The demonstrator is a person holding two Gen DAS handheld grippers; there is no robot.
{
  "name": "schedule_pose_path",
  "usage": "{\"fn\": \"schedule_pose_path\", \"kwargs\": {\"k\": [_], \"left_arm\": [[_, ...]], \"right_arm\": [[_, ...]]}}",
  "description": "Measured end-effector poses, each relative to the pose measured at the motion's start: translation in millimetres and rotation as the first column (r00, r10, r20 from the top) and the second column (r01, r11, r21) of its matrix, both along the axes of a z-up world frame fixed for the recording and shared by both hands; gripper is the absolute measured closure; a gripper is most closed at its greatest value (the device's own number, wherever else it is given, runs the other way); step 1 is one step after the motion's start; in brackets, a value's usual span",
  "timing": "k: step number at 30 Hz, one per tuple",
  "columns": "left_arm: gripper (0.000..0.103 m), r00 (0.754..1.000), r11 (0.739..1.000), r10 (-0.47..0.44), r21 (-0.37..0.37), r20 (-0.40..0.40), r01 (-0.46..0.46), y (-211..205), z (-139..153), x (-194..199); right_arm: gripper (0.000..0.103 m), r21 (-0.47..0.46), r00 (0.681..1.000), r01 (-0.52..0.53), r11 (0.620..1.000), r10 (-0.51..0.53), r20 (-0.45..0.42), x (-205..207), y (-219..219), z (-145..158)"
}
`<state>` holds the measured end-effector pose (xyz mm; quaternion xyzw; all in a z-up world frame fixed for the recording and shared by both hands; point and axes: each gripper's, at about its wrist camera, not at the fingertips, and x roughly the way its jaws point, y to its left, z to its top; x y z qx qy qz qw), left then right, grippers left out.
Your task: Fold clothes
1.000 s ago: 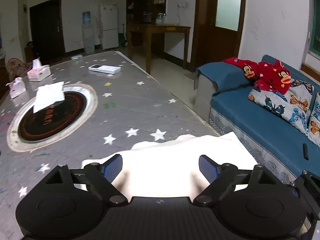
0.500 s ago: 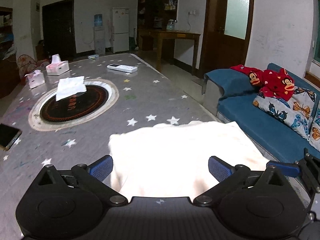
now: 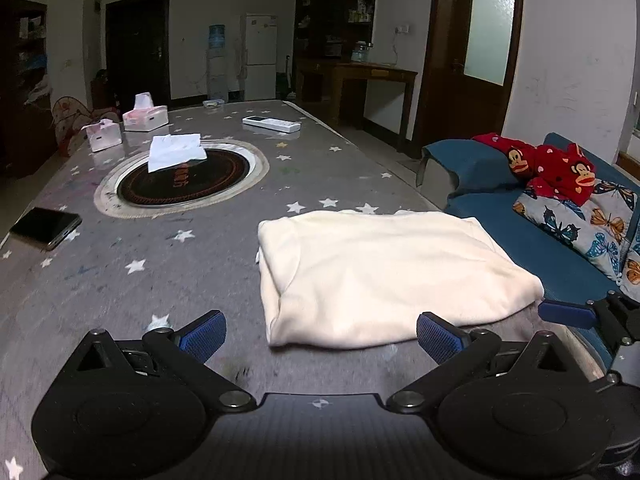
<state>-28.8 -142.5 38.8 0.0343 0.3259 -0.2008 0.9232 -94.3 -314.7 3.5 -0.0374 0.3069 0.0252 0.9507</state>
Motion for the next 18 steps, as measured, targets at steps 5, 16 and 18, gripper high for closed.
{"fn": "schedule_pose_path", "kwargs": {"k": [5, 16, 18], "left_arm": [[0.000, 1.000, 1.000, 0.017, -0.014, -0.019, -0.018, 4.4, -4.5, -6.6], [0.000, 0.999, 1.000, 0.009, -0.018, -0.040, -0.010, 2.9, -11.2, -14.0], [0.000, 0.999, 1.000, 0.006, -0.022, -0.043, -0.007, 2.8, -11.7, -14.7]], "right_arm": [[0.000, 0.017, 1.000, 0.001, 1.000, -0.001, -0.003, -2.5, 3.8, -1.5], [0.000, 0.036, 1.000, 0.013, 0.999, -0.012, -0.006, -5.5, 7.1, -2.9], [0.000, 0.038, 1.000, 0.016, 0.999, -0.016, -0.008, -6.2, 6.8, -3.3]]}}
